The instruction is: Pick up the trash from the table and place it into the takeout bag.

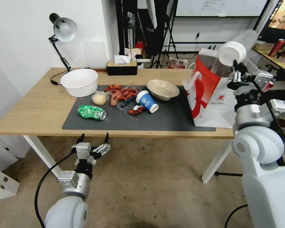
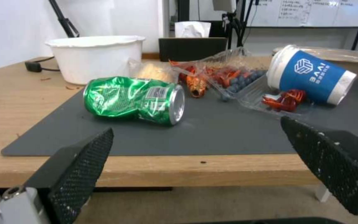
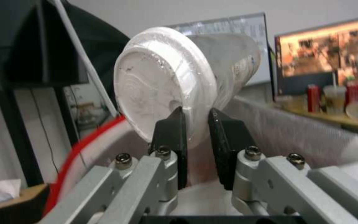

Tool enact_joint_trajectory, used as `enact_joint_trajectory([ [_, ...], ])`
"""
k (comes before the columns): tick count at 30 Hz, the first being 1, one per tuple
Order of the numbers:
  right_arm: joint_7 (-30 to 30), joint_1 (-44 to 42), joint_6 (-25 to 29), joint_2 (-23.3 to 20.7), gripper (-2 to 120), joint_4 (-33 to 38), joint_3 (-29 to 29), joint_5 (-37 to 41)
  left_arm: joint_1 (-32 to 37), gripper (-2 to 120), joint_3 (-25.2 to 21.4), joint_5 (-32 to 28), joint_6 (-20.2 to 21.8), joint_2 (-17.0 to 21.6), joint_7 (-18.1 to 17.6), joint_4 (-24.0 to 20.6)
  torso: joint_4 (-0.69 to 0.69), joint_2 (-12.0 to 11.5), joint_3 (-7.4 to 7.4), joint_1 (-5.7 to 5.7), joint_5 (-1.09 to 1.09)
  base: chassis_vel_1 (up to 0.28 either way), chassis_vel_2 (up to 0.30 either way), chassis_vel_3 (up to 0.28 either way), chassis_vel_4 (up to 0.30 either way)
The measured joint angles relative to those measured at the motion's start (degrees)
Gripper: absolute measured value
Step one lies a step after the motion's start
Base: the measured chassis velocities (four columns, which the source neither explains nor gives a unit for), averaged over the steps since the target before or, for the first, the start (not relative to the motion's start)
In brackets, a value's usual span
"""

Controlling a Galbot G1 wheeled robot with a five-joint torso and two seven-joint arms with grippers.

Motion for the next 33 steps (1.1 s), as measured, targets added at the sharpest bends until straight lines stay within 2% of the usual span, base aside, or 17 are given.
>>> enact_joint_trajectory([
  [4, 1.0, 0.3, -1.4, 0.1, 20, 0.1, -0.1, 1.3, 0.0, 100, 0.0, 0.0, 0.0, 0.0, 0.1, 0.0, 0.0, 0.0, 0.0, 0.0, -0.01, 0.0, 0.0, 0.0, 0.0],
  [7, 1.1, 0.2, -1.9, 0.4, 35, 0.8, -0.2, 1.9, 0.0, 100, 0.0, 0.0, -0.2, 0.0, 0.1, 0.0, 0.0, 0.0, 0.0, 0.0, -0.01, 0.0, 0.0, 0.0, 0.0],
  [11, 1.1, 0.0, -1.9, 0.4, 43, 1.5, -0.2, 2.2, 0.0, 100, -0.1, 0.0, -0.2, 0.0, 0.2, 0.0, 0.0, 0.0, 0.0, 0.0, -0.01, 0.0, 0.0, 0.0, 0.0],
  [13, 0.5, -0.5, -1.3, 0.4, 56, 2.5, 0.0, 3.0, 0.0, 100, 0.0, 0.0, -0.2, 0.0, 0.2, 0.0, -0.01, 0.0, 0.0, 0.0, -0.01, 0.0, 0.0, 0.0, 0.0],
  [15, -0.5, -0.9, -0.1, 0.4, 59, 3.1, 0.1, 3.7, 0.0, 100, 0.0, 0.0, -0.2, 0.0, 0.2, 0.0, -0.01, 0.0, 0.0, 0.0, -0.01, 0.0, 0.0, 0.0, 0.0],
  [18, -7.5, -3.3, 4.6, 0.1, 74, 5.9, -0.1, 6.6, 0.0, 100, 0.0, 0.0, -0.2, 0.1, 0.3, -0.1, -0.01, 0.0, 0.0, 0.0, -0.01, 0.0, 0.0, 0.0, 0.0],
  [19, -7.5, -3.3, 4.6, 0.1, 74, 5.9, -0.1, 6.6, 0.0, 100, 0.0, 0.0, -0.2, 0.1, 0.3, -0.1, -0.01, 0.0, 0.0, 0.0, -0.01, 0.0, 0.0, 0.0, 0.0],
  [21, -12.6, -6.1, 6.8, 0.0, 84, 8.5, -1.4, 6.8, -0.1, 100, 0.1, -0.1, -0.2, 0.2, 0.3, -0.3, -0.01, 0.0, 0.0, 0.0, -0.02, 0.0, 0.0, 0.0, 0.0],
  [25, -15.4, -10.7, 7.3, 0.4, 97, 11.2, -3.8, 3.6, -0.1, 100, 0.0, -0.2, -0.3, 0.4, 0.5, -0.3, -0.01, 0.0, -0.01, -0.01, -0.02, 0.0, 0.0, 0.0, 0.0],
  [33, -16.6, -22.3, 10.4, 0.8, 100, 11.3, -8.0, -7.8, 0.0, 100, 0.0, -0.3, -0.8, 0.6, 0.6, -0.3, -0.01, 0.0, -0.01, -0.01, -0.01, 0.0, 0.0, 0.0, 0.0],
])
